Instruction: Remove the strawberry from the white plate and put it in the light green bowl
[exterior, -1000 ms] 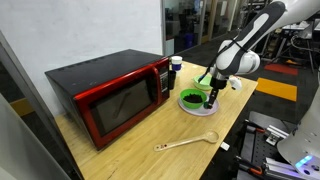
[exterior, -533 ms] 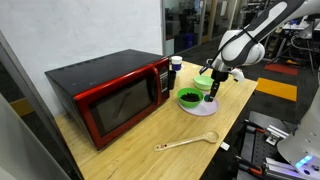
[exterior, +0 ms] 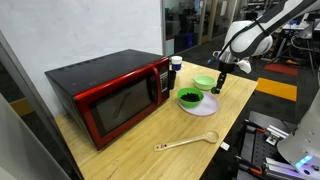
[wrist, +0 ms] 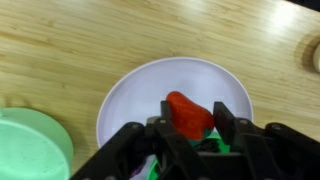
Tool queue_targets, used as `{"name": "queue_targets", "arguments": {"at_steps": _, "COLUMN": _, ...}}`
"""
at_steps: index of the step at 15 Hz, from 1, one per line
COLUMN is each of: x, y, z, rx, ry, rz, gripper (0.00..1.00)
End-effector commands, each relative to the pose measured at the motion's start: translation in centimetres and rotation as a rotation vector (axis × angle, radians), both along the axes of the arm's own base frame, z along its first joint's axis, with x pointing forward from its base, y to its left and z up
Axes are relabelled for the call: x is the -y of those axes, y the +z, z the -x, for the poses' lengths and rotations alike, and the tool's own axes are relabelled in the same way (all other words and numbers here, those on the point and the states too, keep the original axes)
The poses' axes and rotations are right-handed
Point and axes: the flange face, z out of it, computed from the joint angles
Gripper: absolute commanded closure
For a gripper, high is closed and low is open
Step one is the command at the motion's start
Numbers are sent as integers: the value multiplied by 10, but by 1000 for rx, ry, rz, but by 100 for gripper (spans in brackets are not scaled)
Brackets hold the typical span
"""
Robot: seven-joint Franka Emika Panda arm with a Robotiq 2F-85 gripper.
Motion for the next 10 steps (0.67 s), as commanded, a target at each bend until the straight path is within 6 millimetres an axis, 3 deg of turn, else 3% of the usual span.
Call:
{"name": "queue_targets", "arguments": {"at_steps": 1, "x": 50, "y": 13, "z": -5, "rx": 8, "ry": -115, "rz": 60, "gripper": 79}}
{"name": "queue_targets", "arguments": {"at_steps": 6, "x": 125, "y": 28, "z": -31, "rx": 21, "ry": -324, "rz": 146, "gripper": 79}}
{"name": "queue_targets", "arguments": {"at_steps": 10, "x": 168, "y": 30, "z": -68, "rx": 11, "ry": -444, "rz": 182, "gripper": 79}}
